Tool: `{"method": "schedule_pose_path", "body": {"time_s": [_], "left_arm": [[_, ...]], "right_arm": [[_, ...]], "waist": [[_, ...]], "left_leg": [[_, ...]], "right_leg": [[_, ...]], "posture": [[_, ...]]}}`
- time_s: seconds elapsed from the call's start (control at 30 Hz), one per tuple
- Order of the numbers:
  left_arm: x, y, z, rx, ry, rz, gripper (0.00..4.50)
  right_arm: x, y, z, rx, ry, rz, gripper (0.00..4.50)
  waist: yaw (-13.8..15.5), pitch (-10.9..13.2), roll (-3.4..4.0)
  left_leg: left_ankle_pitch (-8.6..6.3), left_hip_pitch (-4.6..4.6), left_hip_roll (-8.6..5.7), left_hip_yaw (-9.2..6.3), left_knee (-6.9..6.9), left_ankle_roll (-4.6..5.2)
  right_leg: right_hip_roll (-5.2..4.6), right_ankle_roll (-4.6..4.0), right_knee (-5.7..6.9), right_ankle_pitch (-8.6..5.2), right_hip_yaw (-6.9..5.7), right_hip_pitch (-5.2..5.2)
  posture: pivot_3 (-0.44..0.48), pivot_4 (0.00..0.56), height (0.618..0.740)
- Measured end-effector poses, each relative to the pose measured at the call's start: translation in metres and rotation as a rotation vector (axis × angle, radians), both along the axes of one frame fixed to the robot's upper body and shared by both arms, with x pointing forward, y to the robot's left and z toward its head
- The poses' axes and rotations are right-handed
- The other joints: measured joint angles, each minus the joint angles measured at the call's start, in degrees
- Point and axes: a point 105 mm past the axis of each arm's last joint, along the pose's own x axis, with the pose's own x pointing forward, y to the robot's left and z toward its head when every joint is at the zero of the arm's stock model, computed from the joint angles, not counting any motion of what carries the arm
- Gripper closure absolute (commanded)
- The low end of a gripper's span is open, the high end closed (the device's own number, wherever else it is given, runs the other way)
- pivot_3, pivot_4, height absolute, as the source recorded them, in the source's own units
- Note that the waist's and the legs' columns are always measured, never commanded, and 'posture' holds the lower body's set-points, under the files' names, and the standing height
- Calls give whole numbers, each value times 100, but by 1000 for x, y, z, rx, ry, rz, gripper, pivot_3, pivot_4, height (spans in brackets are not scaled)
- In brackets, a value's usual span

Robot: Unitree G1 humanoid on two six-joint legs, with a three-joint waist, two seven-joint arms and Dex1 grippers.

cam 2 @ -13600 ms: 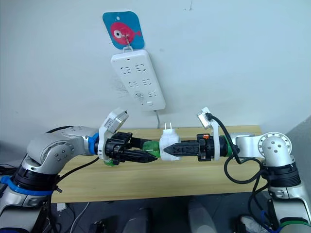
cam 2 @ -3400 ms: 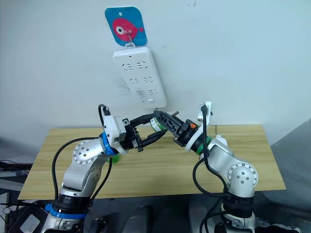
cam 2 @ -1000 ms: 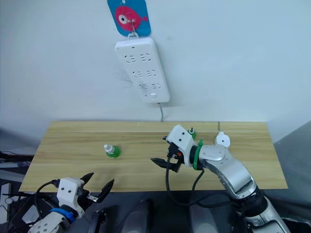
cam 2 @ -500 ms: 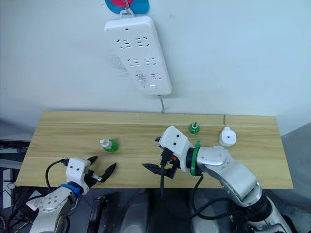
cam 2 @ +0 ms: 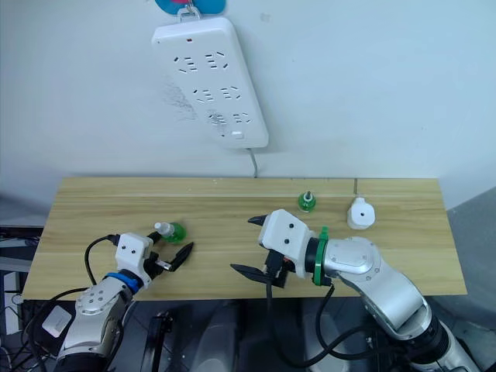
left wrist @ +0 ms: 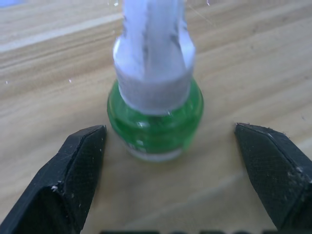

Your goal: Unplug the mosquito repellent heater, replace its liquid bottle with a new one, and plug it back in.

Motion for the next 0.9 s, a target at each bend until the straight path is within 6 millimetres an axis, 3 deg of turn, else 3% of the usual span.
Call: {"method": "schedule_pose_path", "body": {"time_s": [0.07,0.33,0.57,0.7,0.77,0.9], "left_arm": [[3,-1,1,-9,-8,7,0],[9,-2,-1,-22,-30,26,2238],[10,-1,3,7,-52,14,2238],[7,-5,10,59,-55,-60,2238],[3,-22,16,87,-20,-184,2238],[-3,-75,53,132,12,-557,2238]], "right_arm": [[0,-1,-1,-4,9,-2,69],[-6,-4,0,-4,33,-20,0],[-6,-8,-4,-11,48,-37,0],[-1,-8,-5,0,47,-51,0],[5,-8,-6,6,55,-62,0],[17,-4,3,22,34,-69,0]], "waist": [[-9,13,1],[-78,19,1],[-120,20,-1],[-124,15,-11],[-109,3,-30],[-39,-24,-59]], "left_leg": [[1,2,0,7,0,-1],[1,6,-1,67,-8,-2],[1,5,-1,109,-9,-2],[11,-12,3,113,-17,-20],[13,-49,4,109,-15,-25],[19,-98,2,84,-2,-34]], "right_leg": [[0,3,-1,2,8,0],[0,47,-46,26,87,-1],[-1,74,-58,42,120,-21],[0,79,-80,45,117,-35],[0,81,-82,49,110,-67],[-4,53,-85,79,81,-97]], "posture": [[-184,504,740],[-195,497,740],[-163,467,740],[-124,415,740],[-114,381,740],[-107,318,740]]}}
